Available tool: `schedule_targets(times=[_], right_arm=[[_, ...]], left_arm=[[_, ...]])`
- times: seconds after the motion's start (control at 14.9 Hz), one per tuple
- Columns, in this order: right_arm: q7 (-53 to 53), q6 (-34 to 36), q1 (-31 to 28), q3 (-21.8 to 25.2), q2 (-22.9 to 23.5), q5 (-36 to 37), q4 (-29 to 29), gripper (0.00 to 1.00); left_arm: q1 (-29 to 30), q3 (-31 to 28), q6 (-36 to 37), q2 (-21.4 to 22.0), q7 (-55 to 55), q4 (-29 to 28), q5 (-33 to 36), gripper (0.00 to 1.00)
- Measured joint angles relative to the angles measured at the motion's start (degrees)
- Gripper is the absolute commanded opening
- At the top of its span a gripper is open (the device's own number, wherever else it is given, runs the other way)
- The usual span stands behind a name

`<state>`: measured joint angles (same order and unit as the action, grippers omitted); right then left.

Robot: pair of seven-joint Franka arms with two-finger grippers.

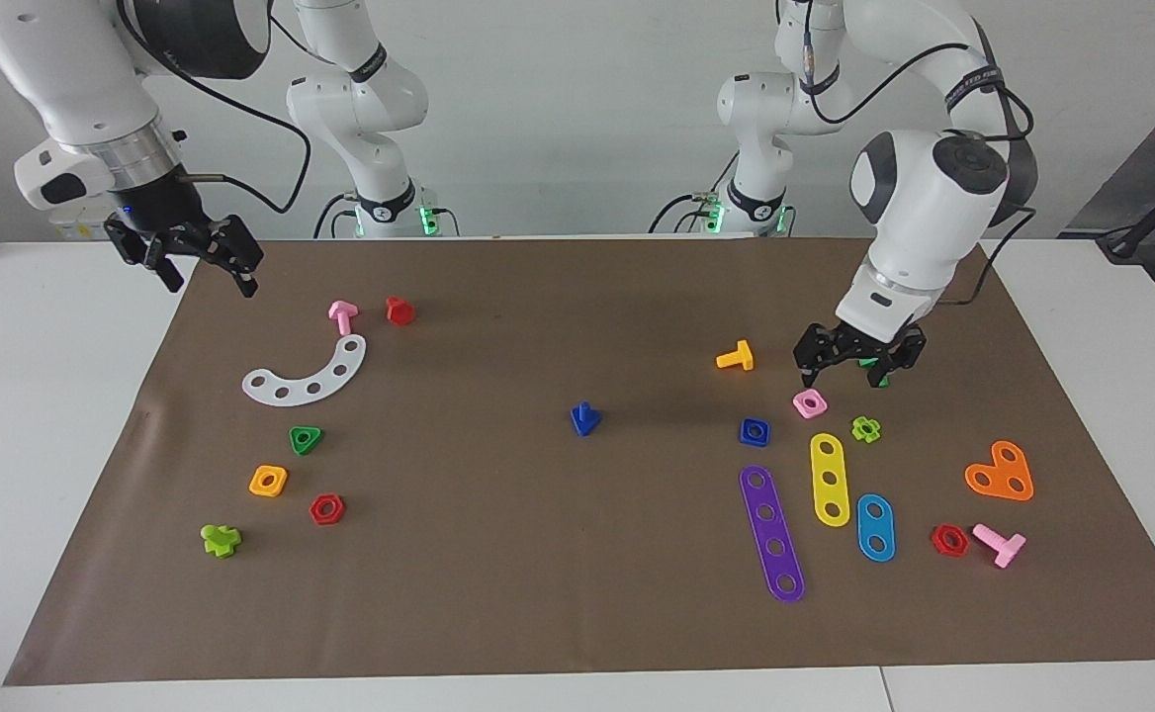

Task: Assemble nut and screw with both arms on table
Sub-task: 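Withdraw the right gripper while the left gripper reaches the blue square nut, then grasp the blue square nut with the left gripper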

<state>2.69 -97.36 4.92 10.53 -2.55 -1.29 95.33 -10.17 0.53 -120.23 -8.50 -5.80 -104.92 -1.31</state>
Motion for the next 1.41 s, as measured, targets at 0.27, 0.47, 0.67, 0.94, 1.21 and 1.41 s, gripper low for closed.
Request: schedule_targets(times=[0.27, 0.47, 0.67, 0.94, 1.21, 1.41], right_arm=[[-0.02, 0.0, -0.13, -0.35, -0.01, 0.0, 0.37, 1.0], [-0.02, 0.01, -0.13, -0.42, -0.01, 0.0, 0.58, 1.0], [-0.02, 0.07, -0.13, -0.53, -0.03, 0.01, 0.58, 1.0], [-0.02, 3.4, -0.13, -0.83, -0.06, 0.01, -0.6, 1.0], [-0.02, 5.54, -0.09, -1.34, -0.06, 0.08, -2.43, 1.0], [-0.02, 7.32, -0.09, -1.54, 0.04, 0.11, -4.11, 1.0]], left_arm=[[-0.73, 0.04, -7.04, -1.03, -0.42, -5.11, 0.0, 0.96], [-1.59, 0.07, -9.86, -3.49, -0.53, -5.86, 0.0, 0.96], [-2.91, 0.09, -12.26, -6.79, -0.65, -5.89, 0.0, 0.95], [-4.66, 0.15, -14.43, -10.17, -0.92, -5.9, 0.0, 0.95], [-4.86, 0.17, -16.48, -11.36, -0.91, -7.04, 0.03, 0.95], [-5.17, 0.17, -17.31, -11.38, -0.14, -8.01, 0.11, 0.95]])
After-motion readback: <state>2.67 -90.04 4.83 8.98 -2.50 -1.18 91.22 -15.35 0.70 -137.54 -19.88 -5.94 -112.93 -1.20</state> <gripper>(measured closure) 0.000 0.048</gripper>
